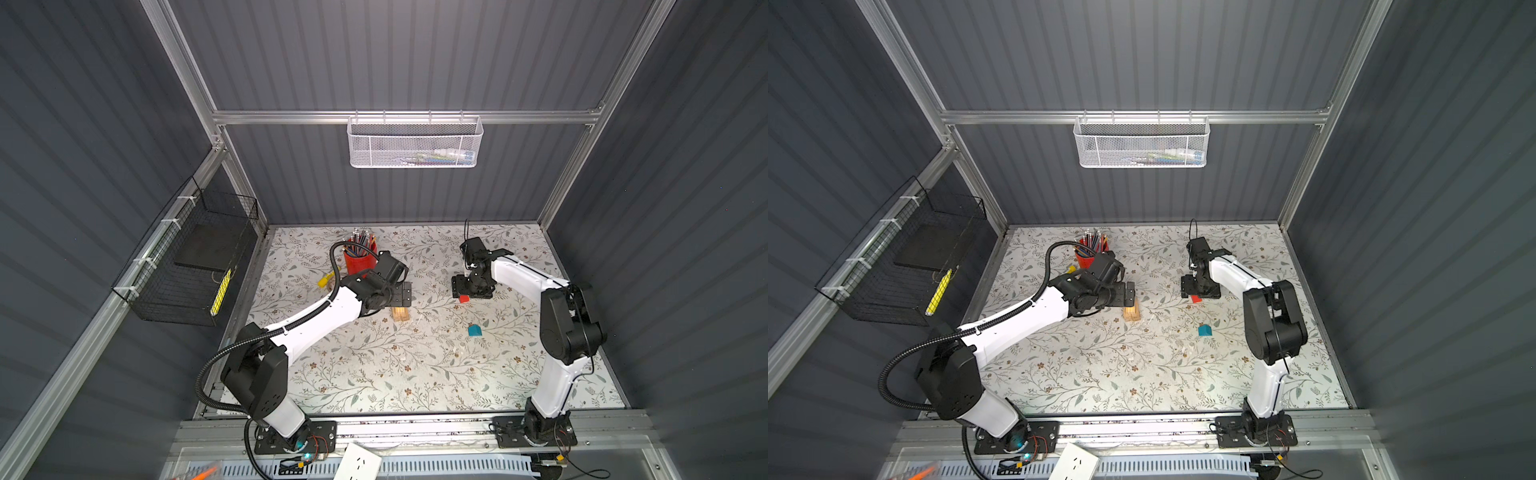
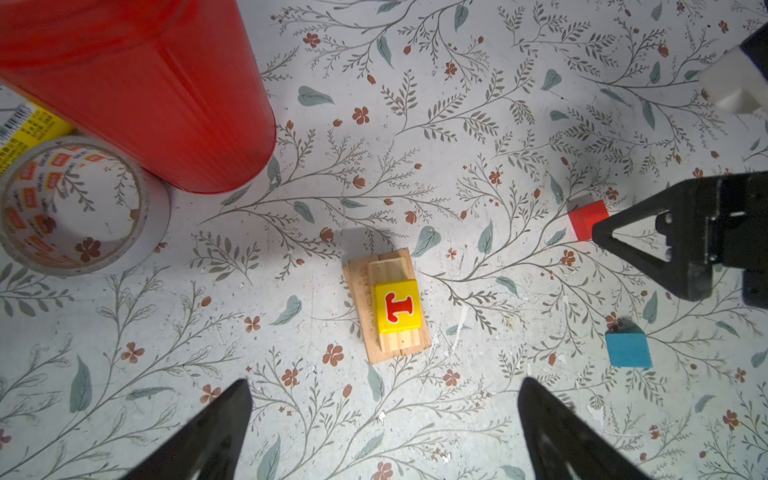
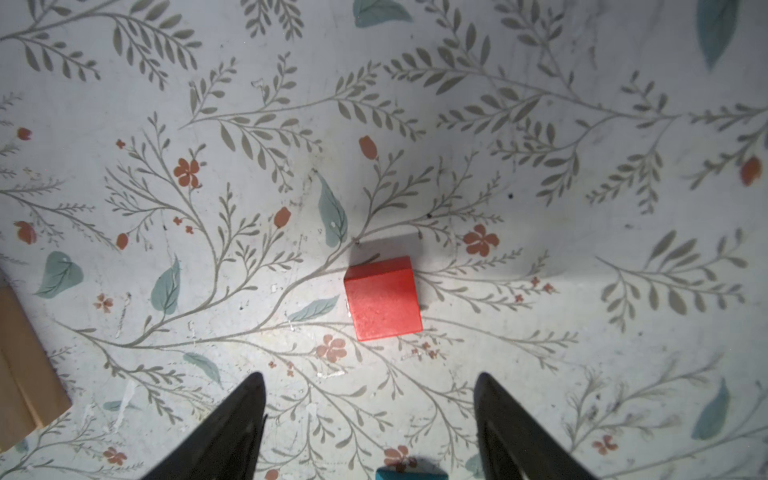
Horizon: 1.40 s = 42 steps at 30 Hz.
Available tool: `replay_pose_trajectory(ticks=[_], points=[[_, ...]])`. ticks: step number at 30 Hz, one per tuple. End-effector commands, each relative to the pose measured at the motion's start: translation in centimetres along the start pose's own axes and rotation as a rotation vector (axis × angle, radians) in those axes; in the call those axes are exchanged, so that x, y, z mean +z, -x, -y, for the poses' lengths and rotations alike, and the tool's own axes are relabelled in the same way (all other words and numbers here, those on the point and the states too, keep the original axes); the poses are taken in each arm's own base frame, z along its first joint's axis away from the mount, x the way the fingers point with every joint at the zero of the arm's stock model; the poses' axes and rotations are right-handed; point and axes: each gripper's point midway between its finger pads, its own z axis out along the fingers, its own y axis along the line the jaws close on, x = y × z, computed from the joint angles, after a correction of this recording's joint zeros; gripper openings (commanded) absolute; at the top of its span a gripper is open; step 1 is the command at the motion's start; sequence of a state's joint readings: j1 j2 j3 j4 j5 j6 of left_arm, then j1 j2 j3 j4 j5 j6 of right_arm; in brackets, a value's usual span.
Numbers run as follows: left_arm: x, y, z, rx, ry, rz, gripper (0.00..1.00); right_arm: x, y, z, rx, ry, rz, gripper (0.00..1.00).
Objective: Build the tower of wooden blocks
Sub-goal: 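Raise the left gripper off the stack while the right gripper moves toward the red cube, then lower the right gripper onto the red cube and close it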
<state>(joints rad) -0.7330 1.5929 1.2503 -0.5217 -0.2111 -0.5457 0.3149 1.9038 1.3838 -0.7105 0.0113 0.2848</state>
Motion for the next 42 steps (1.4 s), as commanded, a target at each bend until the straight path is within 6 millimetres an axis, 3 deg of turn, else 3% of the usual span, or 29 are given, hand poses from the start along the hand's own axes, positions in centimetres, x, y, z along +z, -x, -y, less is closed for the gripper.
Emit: replay_pose_trajectory(ticks=[1,14,21,33,42], points=[[-0.7,0.7,0.1,-0.034,-0.053,0.028,1.00,0.7,0.0,0.3,-0.050,-0.019,-0.031,0.74],[-0.7,0.6,-1.7,-0.091,-0.038,0.039,1.00,2.6,0.5,1.1,-0.096,-0.080,-0.054,0.54],[-1.1,0.8,-2.3,-0.106,-0.032,0.051,1.00,3.5,0.4,1.1,-0.103,-0.082,-0.075,0.52],[-1.0,1.3,-2.6,-0.118,-0.027,0.054,1.00,4.5,0.3,1.3,-0.108,-0.094,-0.080,0.39],[-1.5,1.6,-2.8,-0.123,-0.029,0.068,1.00,2.9,0.3,1.0,-0.059,-0.072,-0.059,0.31]])
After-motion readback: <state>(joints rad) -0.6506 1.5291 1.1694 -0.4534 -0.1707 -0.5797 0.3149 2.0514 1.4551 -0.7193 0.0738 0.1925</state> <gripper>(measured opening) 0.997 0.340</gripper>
